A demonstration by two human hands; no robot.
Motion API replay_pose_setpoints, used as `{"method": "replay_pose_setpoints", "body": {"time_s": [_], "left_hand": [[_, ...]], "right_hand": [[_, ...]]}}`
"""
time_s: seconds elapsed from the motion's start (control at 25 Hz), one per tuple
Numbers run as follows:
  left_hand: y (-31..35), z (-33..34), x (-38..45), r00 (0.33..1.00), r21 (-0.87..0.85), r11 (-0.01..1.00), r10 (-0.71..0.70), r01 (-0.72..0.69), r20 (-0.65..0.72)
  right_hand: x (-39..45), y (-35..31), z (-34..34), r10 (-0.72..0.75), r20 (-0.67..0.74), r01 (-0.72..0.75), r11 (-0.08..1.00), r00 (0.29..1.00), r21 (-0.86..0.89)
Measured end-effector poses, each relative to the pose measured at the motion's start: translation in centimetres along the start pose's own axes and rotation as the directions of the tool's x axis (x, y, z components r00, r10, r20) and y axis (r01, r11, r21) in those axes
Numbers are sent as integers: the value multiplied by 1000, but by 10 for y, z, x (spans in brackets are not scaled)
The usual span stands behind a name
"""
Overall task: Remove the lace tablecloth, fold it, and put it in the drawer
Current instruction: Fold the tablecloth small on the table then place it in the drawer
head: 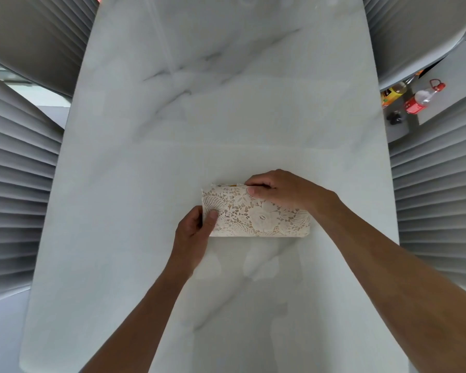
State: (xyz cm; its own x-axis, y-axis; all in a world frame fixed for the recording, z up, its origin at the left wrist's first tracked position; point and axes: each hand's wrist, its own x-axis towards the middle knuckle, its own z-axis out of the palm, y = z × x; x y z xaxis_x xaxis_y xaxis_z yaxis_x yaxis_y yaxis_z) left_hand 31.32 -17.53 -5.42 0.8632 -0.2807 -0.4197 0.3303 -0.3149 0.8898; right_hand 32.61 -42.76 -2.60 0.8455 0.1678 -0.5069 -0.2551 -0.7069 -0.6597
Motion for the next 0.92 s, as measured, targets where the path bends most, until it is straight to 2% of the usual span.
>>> {"method": "replay_pose_setpoints", "body": {"time_s": [0.08, 0.16, 0.24, 0.32, 0.4, 0.44, 0.48, 0.52, 0.56, 0.6, 0.64, 0.68, 0.72, 0.8, 0.92], "left_hand": [[7, 9, 3, 995, 45, 999, 5, -1, -97], [13, 17, 8, 978, 165, 986, 58, -25, -201], [17, 21, 15, 963, 335, 941, 139, -55, -232], [19, 22, 23, 964, 448, 894, 136, -21, -227], [21, 24, 29, 971, 520, 852, 62, 69, -230], [24, 26, 30, 963, 590, 801, 70, 101, -260], [28, 30, 31, 949, 707, 703, 166, 77, -269], [32, 34, 31, 928, 817, 576, 301, 6, -220], [35, 39, 31, 907, 881, 455, 414, -128, -82], [35, 44, 32, 877, 891, 342, 468, -297, 113], [34, 47, 34, 840, 864, 257, 462, -432, 283], [29, 48, 37, 827, 846, 213, 420, -489, 372], [23, 46, 40, 838, 846, 206, 377, -492, 395], [6, 41, 44, 858, 863, 213, 361, -457, 365], [-10, 41, 46, 875, 878, 232, 361, -419, 322]], "right_hand": [[4, -3, 12, 9, -135, -35, 981, 991, -190], [5, -3, 29, -53, -344, -85, 923, 938, -375], [4, 1, 39, -80, -474, -120, 919, 877, -376], [6, 7, 43, -116, -536, -128, 909, 836, -397], [9, 12, 47, -165, -563, -170, 853, 810, -494], [10, 14, 48, -179, -572, -191, 828, 801, -526], [10, 13, 47, -187, -580, -204, 815, 793, -543], [10, 11, 46, -192, -590, -210, 813, 784, -543], [8, 8, 46, -197, -612, -217, 817, 766, -535], [5, 4, 48, -201, -649, -233, 823, 734, -518], [0, 2, 53, -200, -690, -249, 834, 696, -493], [-6, 1, 62, -188, -718, -260, 847, 670, -464], [-14, 1, 74, -159, -720, -275, 852, 676, -446], [-31, 10, 94, -41, -681, -357, 828, 731, -433], [-38, 24, 104, 77, -685, -445, 811, 724, -380]]}}
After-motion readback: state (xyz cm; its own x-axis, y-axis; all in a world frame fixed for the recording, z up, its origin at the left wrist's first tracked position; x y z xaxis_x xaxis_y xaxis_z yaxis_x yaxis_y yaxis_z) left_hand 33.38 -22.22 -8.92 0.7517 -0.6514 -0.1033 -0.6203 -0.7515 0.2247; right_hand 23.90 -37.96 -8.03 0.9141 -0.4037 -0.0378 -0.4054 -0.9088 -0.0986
